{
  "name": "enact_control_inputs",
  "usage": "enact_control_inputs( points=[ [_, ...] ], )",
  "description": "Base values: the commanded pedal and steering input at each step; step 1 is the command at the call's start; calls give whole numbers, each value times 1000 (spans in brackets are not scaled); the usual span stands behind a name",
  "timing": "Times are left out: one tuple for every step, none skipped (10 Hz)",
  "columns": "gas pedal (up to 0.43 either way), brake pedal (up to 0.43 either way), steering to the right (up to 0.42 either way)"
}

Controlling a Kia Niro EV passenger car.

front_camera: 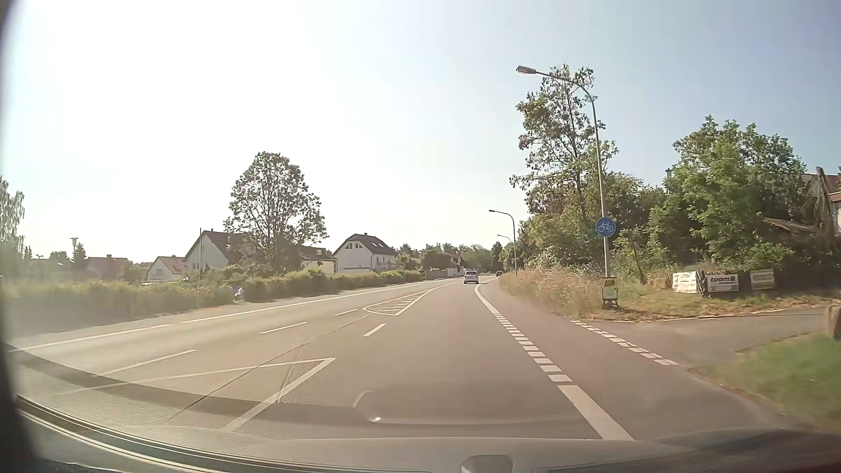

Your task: Follow the waypoints while adhering to traffic rules and regulations

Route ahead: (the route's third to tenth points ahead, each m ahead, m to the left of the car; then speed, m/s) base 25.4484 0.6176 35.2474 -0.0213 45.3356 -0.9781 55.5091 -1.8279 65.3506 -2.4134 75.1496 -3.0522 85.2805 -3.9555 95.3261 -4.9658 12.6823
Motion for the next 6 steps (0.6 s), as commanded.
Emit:
enact_control_inputs(
  points=[
    [59, 24, -1],
    [59, 30, 0],
    [59, 30, 0],
    [59, 30, 1],
    [59, 24, 3],
    [59, 30, 4]
  ],
)
